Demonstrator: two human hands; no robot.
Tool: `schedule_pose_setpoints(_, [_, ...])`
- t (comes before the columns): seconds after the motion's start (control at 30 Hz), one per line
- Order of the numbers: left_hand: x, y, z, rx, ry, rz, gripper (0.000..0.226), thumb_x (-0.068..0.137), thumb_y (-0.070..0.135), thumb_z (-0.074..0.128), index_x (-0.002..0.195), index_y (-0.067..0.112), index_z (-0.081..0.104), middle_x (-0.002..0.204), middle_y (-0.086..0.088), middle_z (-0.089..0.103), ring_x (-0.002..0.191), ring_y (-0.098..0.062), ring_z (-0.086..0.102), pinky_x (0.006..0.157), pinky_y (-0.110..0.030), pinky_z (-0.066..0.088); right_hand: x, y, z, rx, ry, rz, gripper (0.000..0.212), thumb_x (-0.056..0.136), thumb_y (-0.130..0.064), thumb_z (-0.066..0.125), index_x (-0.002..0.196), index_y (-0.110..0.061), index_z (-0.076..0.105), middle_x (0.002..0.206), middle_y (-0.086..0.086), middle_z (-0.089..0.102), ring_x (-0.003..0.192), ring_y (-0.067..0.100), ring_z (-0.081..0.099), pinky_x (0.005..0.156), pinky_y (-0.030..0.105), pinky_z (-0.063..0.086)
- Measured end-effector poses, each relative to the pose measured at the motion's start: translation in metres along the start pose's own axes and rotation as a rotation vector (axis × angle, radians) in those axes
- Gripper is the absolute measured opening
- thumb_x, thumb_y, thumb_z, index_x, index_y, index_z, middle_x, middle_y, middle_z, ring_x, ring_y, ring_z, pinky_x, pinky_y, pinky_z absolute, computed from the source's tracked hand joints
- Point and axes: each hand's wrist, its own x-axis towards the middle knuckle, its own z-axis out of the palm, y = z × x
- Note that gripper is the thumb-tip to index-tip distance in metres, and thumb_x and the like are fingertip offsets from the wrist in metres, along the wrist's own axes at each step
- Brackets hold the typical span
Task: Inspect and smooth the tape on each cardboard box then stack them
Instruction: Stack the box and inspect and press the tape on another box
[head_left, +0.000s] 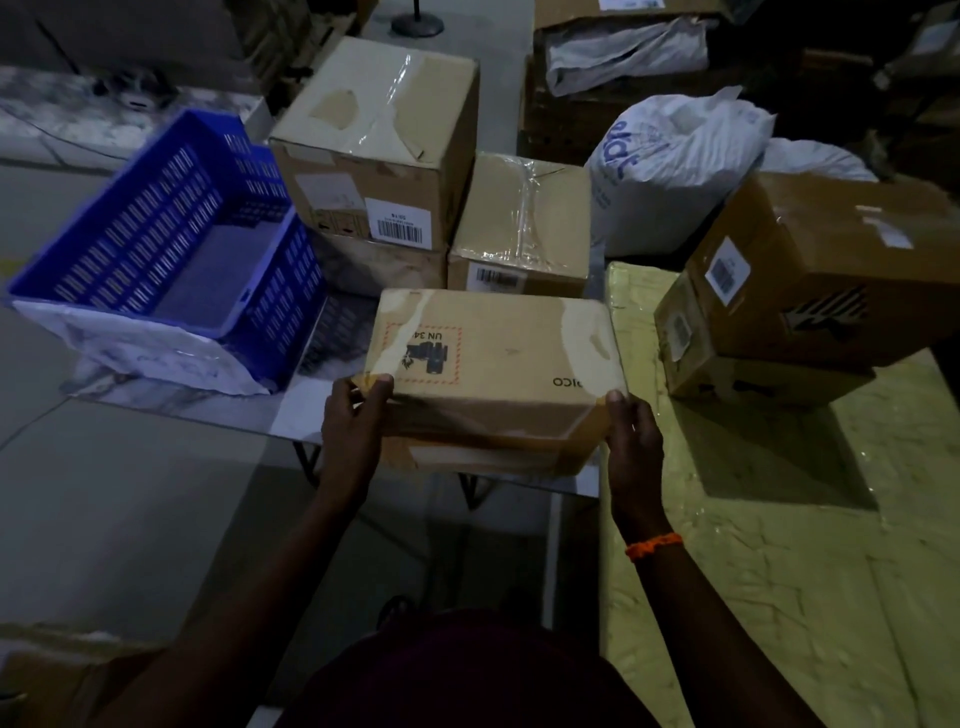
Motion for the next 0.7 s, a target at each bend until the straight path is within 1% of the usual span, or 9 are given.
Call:
schedule_pose_setpoints(0.1, [-0.008, -0.01, -0.002, -0.008, -0.017, 0.018, 0.046, 0.092, 0.051, 0.056, 0.126, 0.02, 0.052, 0.127, -0.003, 0.059, 0.113, -0.019, 0.061, 0.083, -0.032, 0.054, -0.005, 0.01, -0.002, -0.013, -0.003, -0.008, 0.054, 0.093, -0.061, 0.055, 0.122, -0.017, 0.067, 0.114, 0.004, 0.071, 0.109, 0.024, 0.066, 0.085, 0.037, 0.054])
schedule_pose_setpoints(0.2, [-0.009, -0.011, -0.003, 0.049, -0.012, 0.046, 0.042, 0.1, 0.045, 0.056, 0.133, 0.02, 0.051, 0.134, -0.006, 0.056, 0.113, -0.011, 0.059, 0.091, -0.036, 0.055, -0.007, 0.008, -0.003, -0.046, 0.002, -0.013, 0.038, 0.102, -0.042, 0.061, 0.128, -0.014, 0.064, 0.12, 0.005, 0.069, 0.113, 0.024, 0.064, 0.08, 0.019, 0.051])
schedule_pose_setpoints(0.27, [-0.009, -0.005, -0.002, 0.18, 0.037, 0.145, 0.049, 0.1, 0.044, 0.057, 0.141, 0.019, 0.047, 0.141, -0.008, 0.05, 0.12, -0.014, 0.054, 0.095, -0.027, 0.05, -0.007, -0.004, -0.003, -0.146, 0.038, -0.125, 0.037, 0.101, -0.027, 0.065, 0.134, -0.01, 0.06, 0.128, 0.01, 0.063, 0.116, 0.021, 0.06, 0.08, 0.002, 0.043])
schedule_pose_setpoints(0.33, [-0.007, 0.006, 0.001, 0.349, 0.083, 0.319, 0.056, 0.1, 0.034, 0.059, 0.149, 0.014, 0.041, 0.148, -0.011, 0.043, 0.132, -0.017, 0.044, 0.104, -0.024, 0.044, -0.007, -0.015, -0.001, -0.292, 0.064, -0.352, 0.042, 0.099, -0.02, 0.069, 0.136, -0.004, 0.058, 0.133, 0.018, 0.057, 0.119, 0.022, 0.056, 0.089, -0.002, 0.036])
schedule_pose_setpoints(0.4, [0.0, 0.018, 0.006, 0.561, 0.039, 0.532, 0.057, 0.098, 0.029, 0.059, 0.15, 0.015, 0.041, 0.153, -0.01, 0.04, 0.14, -0.022, 0.039, 0.112, -0.038, 0.039, -0.002, -0.028, 0.006, -0.418, 0.0, -0.547, 0.046, 0.098, -0.026, 0.065, 0.137, -0.003, 0.058, 0.14, 0.02, 0.054, 0.129, 0.026, 0.052, 0.105, 0.017, 0.041])
schedule_pose_setpoints(0.47, [0.008, 0.033, 0.018, 0.777, -0.083, 0.666, 0.054, 0.098, 0.035, 0.053, 0.149, 0.015, 0.047, 0.157, -0.009, 0.041, 0.147, -0.028, 0.034, 0.118, -0.048, 0.029, 0.006, -0.038, 0.022, -0.553, -0.124, -0.601, 0.054, 0.098, -0.037, 0.057, 0.141, -0.006, 0.057, 0.149, 0.018, 0.051, 0.142, 0.031, 0.045, 0.115, 0.039, 0.04])
schedule_pose_setpoints(0.5, [0.013, 0.039, 0.026, 0.852, -0.167, 0.687, 0.056, 0.099, 0.04, 0.047, 0.149, 0.013, 0.048, 0.158, -0.011, 0.041, 0.149, -0.032, 0.032, 0.119, -0.05, 0.026, 0.01, -0.044, 0.033, -0.634, -0.203, -0.602, 0.058, 0.098, -0.042, 0.053, 0.144, -0.006, 0.055, 0.154, 0.017, 0.048, 0.146, 0.032, 0.04, 0.119, 0.044, 0.036])
schedule_pose_setpoints(0.6, [0.025, 0.047, 0.053, 1.036, -0.355, 0.713, 0.067, 0.098, 0.048, 0.032, 0.149, 0.008, 0.048, 0.159, -0.017, 0.041, 0.149, -0.038, 0.033, 0.115, -0.056, 0.032, 0.019, -0.054, 0.065, -0.914, -0.4, -0.658, 0.072, 0.101, -0.056, 0.031, 0.154, -0.008, 0.044, 0.164, 0.015, 0.035, 0.155, 0.032, 0.026, 0.124, 0.053, 0.026])
schedule_pose_setpoints(0.7, [0.03, 0.043, 0.063, 1.182, -0.372, 0.698, 0.069, 0.101, 0.051, 0.019, 0.156, 0.014, 0.04, 0.165, -0.011, 0.032, 0.152, -0.033, 0.029, 0.119, -0.057, 0.024, 0.023, -0.053, 0.079, -1.019, -0.432, -0.658, 0.069, 0.103, -0.051, 0.025, 0.162, -0.016, 0.029, 0.171, 0.01, 0.022, 0.158, 0.029, 0.016, 0.126, 0.052, 0.013])
